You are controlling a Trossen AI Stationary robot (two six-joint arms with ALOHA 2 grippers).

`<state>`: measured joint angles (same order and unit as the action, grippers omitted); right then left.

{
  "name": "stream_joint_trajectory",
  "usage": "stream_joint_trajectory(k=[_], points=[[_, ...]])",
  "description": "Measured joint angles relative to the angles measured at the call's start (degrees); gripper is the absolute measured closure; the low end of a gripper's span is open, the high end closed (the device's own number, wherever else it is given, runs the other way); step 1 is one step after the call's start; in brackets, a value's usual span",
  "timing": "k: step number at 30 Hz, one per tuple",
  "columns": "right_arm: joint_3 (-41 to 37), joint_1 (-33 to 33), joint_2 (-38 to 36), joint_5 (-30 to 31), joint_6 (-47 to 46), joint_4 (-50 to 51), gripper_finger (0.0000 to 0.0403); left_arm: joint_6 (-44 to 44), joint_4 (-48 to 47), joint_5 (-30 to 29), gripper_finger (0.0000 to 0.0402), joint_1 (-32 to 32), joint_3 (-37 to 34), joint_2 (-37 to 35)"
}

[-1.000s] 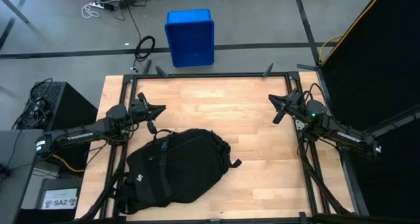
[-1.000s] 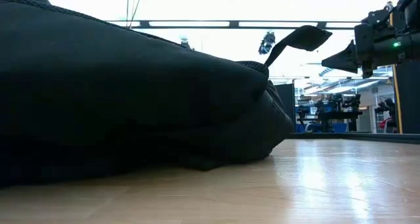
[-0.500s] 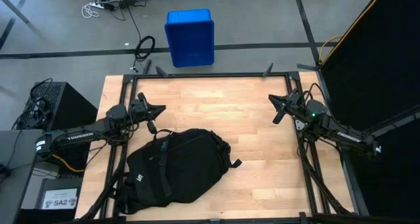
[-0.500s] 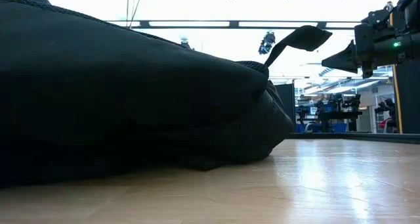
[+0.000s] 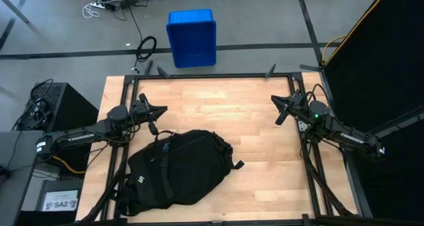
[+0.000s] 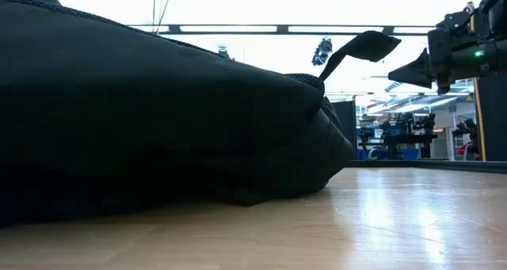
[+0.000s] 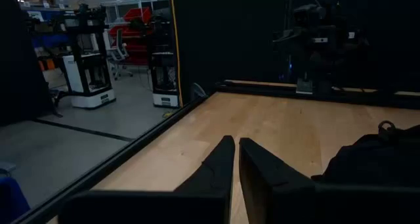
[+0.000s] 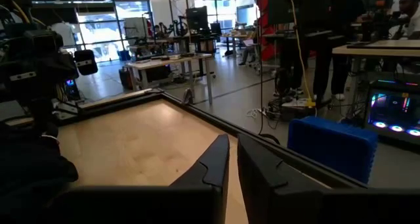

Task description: Unpack backpack

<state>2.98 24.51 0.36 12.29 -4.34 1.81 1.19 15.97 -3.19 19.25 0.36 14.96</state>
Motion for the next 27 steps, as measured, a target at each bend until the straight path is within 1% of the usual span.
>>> stream_joint_trajectory(k=[6,13,22,27], points=[[0.0,0.0,0.0,0.02,0.0,0.01,0.0402,0.0,0.0,0.01,0.0402,-0.02,0.0,-0.02],[0.0,0.0,0.0,0.01,0.0,0.0,0.0394,0.02,0.0,0.01,0.0402,-0.02,0.0,0.0],[0.0,0.0,-0.02,0.02,0.0,0.02,0.0402,0.02,0.0,-0.01,0.0402,0.0,0.0,0.0],[0.0,0.0,-0.02,0.02,0.0,0.0,0.0397,0.02,0.0,-0.01,0.0402,0.0,0.02,-0.02]])
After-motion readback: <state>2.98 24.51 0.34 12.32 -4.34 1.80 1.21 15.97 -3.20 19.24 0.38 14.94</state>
